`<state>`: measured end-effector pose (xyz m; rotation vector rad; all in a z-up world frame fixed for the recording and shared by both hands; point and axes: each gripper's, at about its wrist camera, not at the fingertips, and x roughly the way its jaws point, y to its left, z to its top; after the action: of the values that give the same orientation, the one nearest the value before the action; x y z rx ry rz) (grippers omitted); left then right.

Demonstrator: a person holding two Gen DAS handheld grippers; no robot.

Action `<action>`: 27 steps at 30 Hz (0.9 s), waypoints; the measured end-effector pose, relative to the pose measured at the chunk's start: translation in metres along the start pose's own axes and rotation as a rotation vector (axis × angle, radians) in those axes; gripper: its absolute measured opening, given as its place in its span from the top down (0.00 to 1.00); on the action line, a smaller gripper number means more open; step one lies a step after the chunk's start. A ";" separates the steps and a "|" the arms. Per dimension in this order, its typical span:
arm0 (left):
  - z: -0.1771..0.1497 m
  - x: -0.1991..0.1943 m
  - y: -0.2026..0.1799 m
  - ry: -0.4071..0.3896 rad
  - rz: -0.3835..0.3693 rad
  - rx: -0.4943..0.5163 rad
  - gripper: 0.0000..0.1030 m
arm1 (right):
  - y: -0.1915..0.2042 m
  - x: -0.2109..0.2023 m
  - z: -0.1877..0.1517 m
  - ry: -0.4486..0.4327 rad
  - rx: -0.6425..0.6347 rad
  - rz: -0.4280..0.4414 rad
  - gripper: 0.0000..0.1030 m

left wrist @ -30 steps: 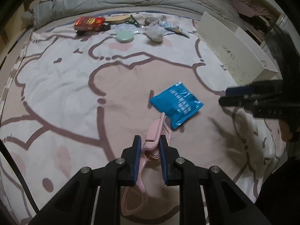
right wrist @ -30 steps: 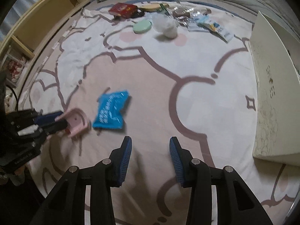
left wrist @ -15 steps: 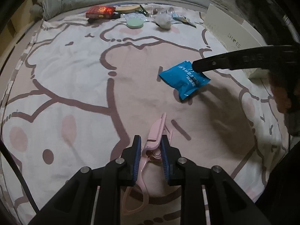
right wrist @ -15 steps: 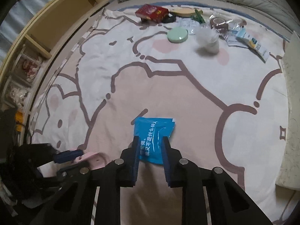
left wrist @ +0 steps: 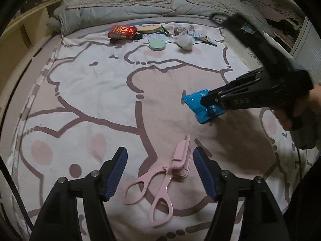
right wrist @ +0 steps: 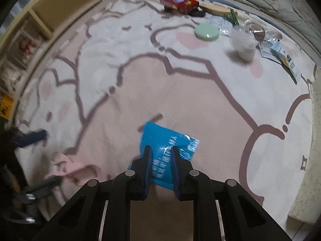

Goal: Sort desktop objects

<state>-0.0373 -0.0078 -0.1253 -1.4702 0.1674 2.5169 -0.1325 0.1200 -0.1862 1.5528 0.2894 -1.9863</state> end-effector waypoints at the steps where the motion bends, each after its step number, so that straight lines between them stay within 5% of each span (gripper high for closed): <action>1: -0.001 -0.002 0.000 -0.002 0.002 0.004 0.34 | -0.003 0.003 -0.001 0.003 0.007 0.007 0.81; 27: -0.043 0.032 0.002 0.258 0.093 0.115 0.21 | -0.003 0.014 -0.015 -0.042 -0.033 -0.009 0.81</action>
<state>-0.0163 -0.0142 -0.1747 -1.7709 0.4249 2.3321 -0.1240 0.1261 -0.2043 1.4902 0.3119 -2.0084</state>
